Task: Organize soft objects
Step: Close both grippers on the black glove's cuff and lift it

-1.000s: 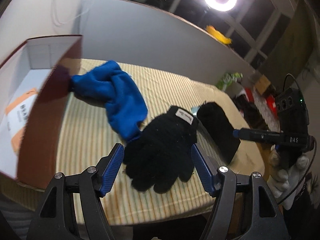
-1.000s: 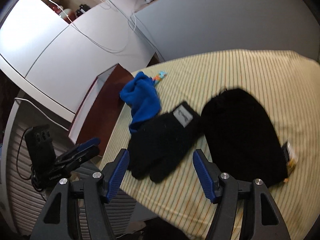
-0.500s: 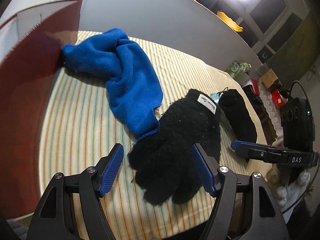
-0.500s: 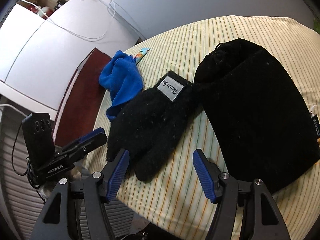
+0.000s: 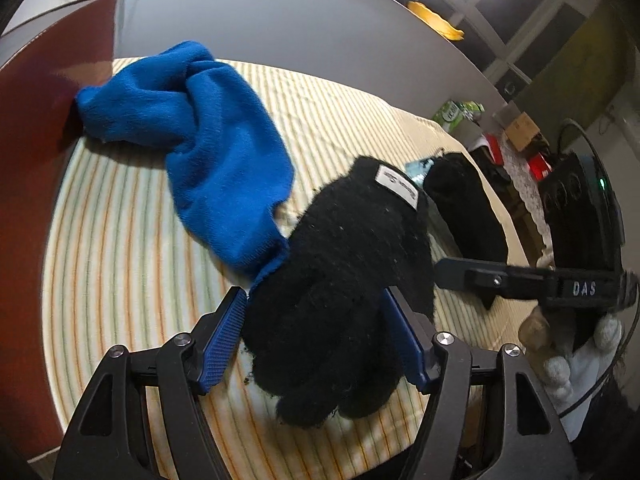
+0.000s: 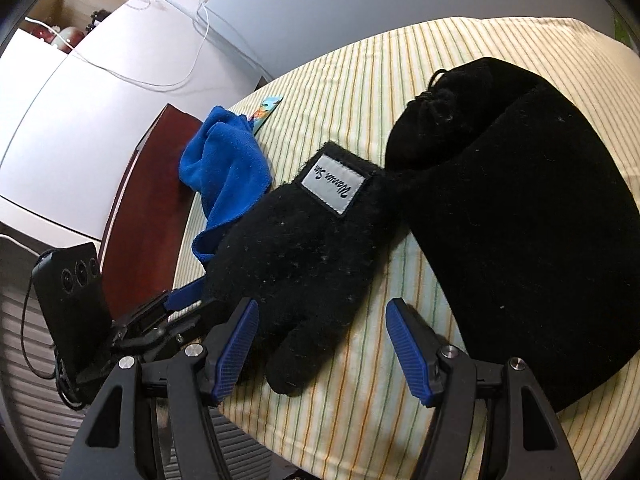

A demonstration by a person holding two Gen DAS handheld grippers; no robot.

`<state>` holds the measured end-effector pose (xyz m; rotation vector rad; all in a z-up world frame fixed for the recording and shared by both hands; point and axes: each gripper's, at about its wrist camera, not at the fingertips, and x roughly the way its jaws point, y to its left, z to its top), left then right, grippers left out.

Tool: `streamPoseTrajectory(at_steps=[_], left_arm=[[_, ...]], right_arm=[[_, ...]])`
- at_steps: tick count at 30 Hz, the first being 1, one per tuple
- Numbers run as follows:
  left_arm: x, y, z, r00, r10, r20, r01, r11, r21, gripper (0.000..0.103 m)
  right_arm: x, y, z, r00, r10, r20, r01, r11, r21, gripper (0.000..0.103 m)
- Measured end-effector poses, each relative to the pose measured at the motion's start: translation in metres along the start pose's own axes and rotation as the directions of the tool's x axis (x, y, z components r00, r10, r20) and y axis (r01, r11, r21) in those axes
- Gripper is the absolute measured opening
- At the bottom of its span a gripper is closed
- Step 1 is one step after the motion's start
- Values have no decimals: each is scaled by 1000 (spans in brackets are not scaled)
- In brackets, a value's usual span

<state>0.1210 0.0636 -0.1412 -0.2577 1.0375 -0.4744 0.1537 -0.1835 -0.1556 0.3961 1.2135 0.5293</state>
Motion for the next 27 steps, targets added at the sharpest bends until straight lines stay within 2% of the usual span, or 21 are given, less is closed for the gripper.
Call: streamPoseTrajectory(at_steps=[2,6,8,11,17,19,20,24,25,27], left_arm=[[-1,-2,-3,1000,-11,-8,11,1000,11,56],[-4,-14,-10,1000,-22,-10,22,998,50,50],[-4,-20,-11,1000,-15,-12,16,997,70,43],[-1,-28,-9,1000,-15,-7,15,995,94,37],[2,-36,-10,999,-44,-13,45,993,111,32],[5,-40,-12,998,-54,-20,56,992,117,32],[7,-42,-12,998,-52,-23,55,991,120,32],[15,-57,-16,998,-59,-27,62,989,133,29],[15,-59,-16,998,-62,-19,64,988,138,29],[11,-64,-16,997,-73,-9,73,987,142,29]], right_arm=[[1,1,1,1000,3,-1,-3,1000,-4,63],[6,5,1,1000,11,-10,-11,1000,-12,63],[8,8,1,1000,11,-14,-12,1000,-24,63],[11,13,2,1000,-3,-8,2,999,-32,63],[15,15,5,1000,11,-2,-11,1000,-26,62],[17,16,5,1000,5,2,-5,999,-37,49],[19,17,4,1000,-4,4,4,999,-49,47],[20,15,2,1000,-18,19,19,997,-68,19],[20,14,2,1000,-10,20,11,998,-68,15],[18,13,1,1000,3,22,-2,998,-64,12]])
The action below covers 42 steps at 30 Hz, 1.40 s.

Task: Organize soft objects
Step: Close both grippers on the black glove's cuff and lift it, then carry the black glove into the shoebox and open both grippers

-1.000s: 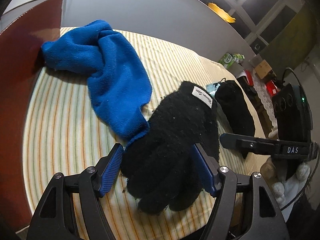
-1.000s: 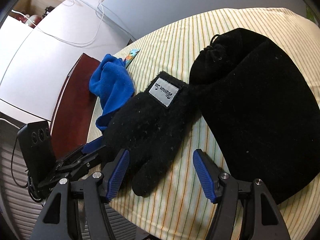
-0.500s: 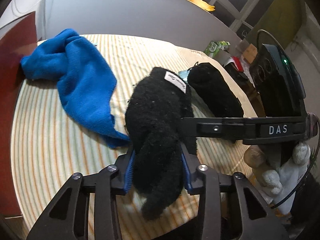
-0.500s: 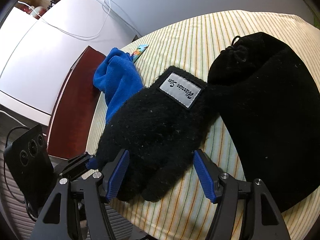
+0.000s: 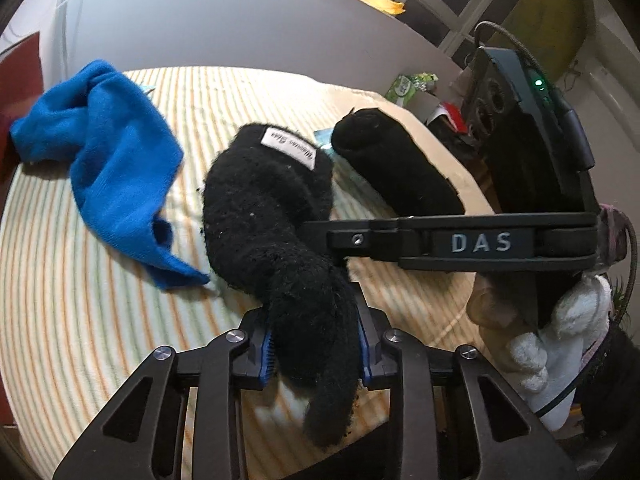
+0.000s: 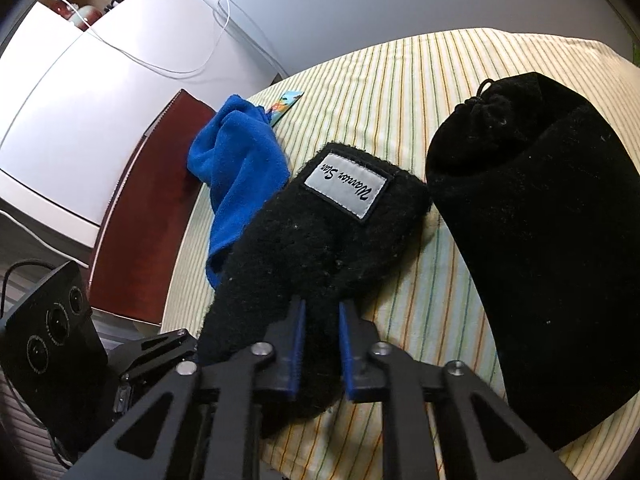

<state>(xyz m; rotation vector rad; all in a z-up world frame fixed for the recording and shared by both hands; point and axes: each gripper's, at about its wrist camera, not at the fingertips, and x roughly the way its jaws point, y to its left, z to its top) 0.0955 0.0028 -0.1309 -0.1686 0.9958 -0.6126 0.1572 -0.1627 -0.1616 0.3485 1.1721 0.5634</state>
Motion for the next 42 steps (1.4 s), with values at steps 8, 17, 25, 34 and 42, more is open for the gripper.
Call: streamPoseTrajectory(at_steps=[8,17,25,34,42], left_arm=[[-26,-8,2,999,-13,49,13,1000,19,28],[-87,-6,12,987,-8,163,4,1000,28,28],[-145,18,19,967,47,252,-52,999,14,28],[-193,60,37,937,145,317,-136,989,-52,28],[-212,109,48,909,267,319,-239,963,-125,28]], right_arm=[[-21,12,0,999,26,42,-25,999,-30,11],[-58,55,13,991,66,116,-51,990,-128,11],[-63,113,40,984,119,134,-86,970,-226,11],[-40,195,78,982,147,118,-97,931,-352,11],[7,253,109,987,142,74,-98,902,-421,11]])
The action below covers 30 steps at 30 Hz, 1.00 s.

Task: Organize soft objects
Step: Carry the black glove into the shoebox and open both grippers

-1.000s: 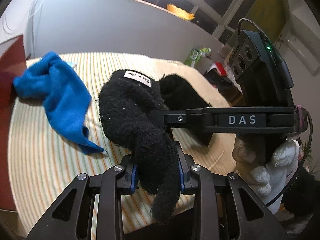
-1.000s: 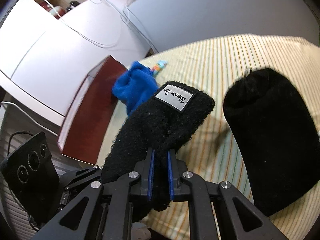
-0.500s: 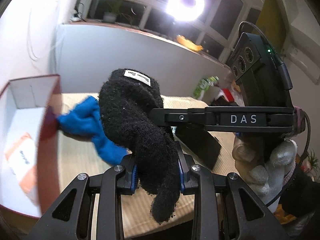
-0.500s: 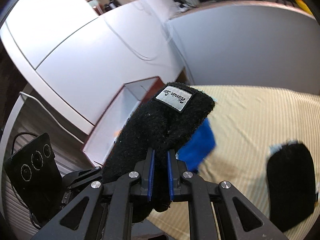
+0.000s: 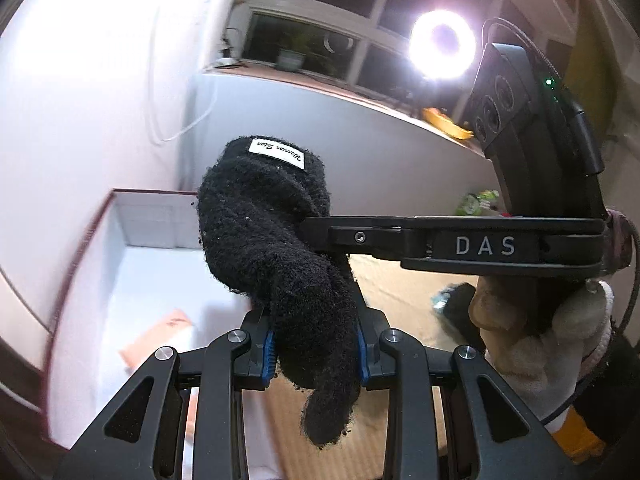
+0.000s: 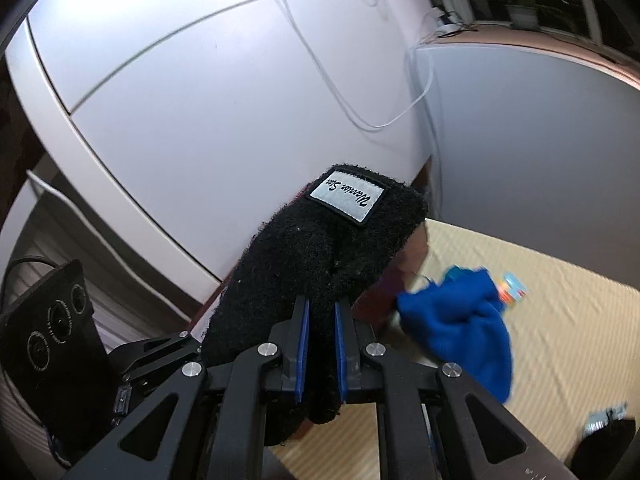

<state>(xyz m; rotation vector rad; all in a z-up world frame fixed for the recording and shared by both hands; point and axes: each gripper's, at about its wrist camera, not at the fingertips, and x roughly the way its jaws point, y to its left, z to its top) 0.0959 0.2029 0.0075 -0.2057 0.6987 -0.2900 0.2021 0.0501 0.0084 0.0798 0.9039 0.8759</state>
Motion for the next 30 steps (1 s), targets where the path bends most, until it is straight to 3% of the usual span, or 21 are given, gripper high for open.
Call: streamPoseTrajectory(at_steps=[11,17,21,22,24,26,30], left_arm=[[39,57,5,988,129,-82,-137,986,-95,28],[48,67,4,976,184,-115,-197,974,-113,28],[53,66,3,969,213,-126,-228,967,-115,31],[52,65,3,967,220,-126,-234,965,-116,32],[54,67,0,959,248,-138,-266,956,-124,44],[54,67,-3,953,266,-143,-285,949,-132,65],[47,66,-8,948,284,-143,-304,942,-145,67]], right_arm=[[84,14,32,996,-25,-87,20,998,-51,11],[107,17,36,993,-39,-109,30,996,-78,12],[113,14,38,991,-64,-117,54,995,-85,18],[113,13,38,990,-70,-119,60,995,-85,24],[107,11,36,991,-71,-115,61,995,-84,34],[104,8,37,991,-78,-112,69,994,-81,45],[88,-4,35,992,-76,-96,69,995,-74,50]])
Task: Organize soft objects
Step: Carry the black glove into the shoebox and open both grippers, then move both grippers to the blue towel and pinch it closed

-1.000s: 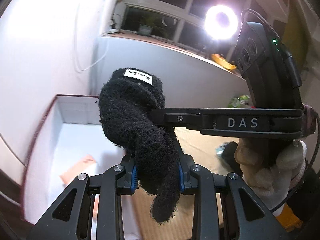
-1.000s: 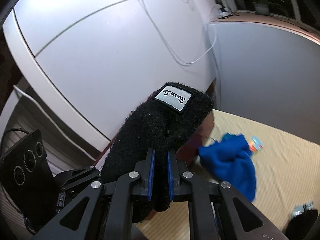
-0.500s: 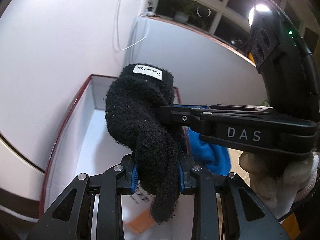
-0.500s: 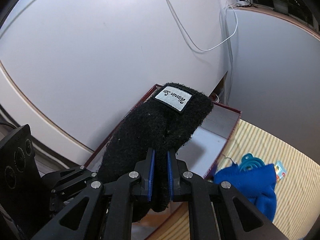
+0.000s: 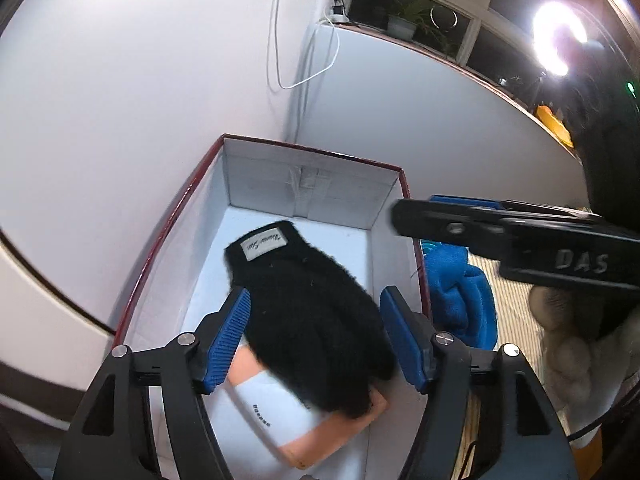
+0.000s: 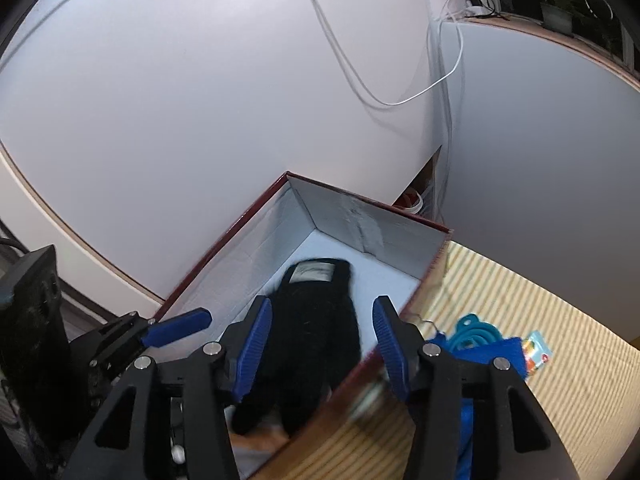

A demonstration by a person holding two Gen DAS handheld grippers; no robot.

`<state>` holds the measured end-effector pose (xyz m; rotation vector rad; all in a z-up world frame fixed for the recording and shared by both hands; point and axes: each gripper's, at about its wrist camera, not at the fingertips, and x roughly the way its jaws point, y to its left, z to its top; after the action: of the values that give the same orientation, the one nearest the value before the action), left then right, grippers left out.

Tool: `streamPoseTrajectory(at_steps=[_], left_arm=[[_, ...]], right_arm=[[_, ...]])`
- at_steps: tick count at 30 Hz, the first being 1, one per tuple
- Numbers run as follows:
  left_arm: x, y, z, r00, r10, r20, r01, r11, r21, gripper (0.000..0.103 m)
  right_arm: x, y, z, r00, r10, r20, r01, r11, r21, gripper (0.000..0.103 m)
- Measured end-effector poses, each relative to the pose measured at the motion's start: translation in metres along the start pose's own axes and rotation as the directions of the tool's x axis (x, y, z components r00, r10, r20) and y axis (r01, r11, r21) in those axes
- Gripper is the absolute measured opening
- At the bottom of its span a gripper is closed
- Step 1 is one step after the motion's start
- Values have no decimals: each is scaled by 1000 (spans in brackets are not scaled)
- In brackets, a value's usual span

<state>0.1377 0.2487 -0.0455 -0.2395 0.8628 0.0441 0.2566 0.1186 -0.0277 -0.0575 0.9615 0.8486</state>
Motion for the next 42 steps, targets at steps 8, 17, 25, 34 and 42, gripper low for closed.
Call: streamPoseTrajectory(at_steps=[8,17,25,34,42], left_arm=[[-13,-12,-1,997,-62,53,63,998,-13,67],[-25,-60,-22,979,-188,79,186,982,32,67],[-19,-115,-46,968,-241,69,235,968,87,67],[37,-152,-64,976,-215,-22,216,973,78,67],[79,-155,-62,983,-173,-53,176,983,45,67]], right_arm=[[-39,-42,-15,1000,-1,16,0,999,54,52],[-75,-100,-44,1000,-30,-1,30,993,118,53],[-77,-135,-73,998,-21,-66,31,986,164,53],[-46,-154,-95,990,30,-140,1,976,216,53],[-21,-170,-96,983,88,-158,-40,958,284,53]])
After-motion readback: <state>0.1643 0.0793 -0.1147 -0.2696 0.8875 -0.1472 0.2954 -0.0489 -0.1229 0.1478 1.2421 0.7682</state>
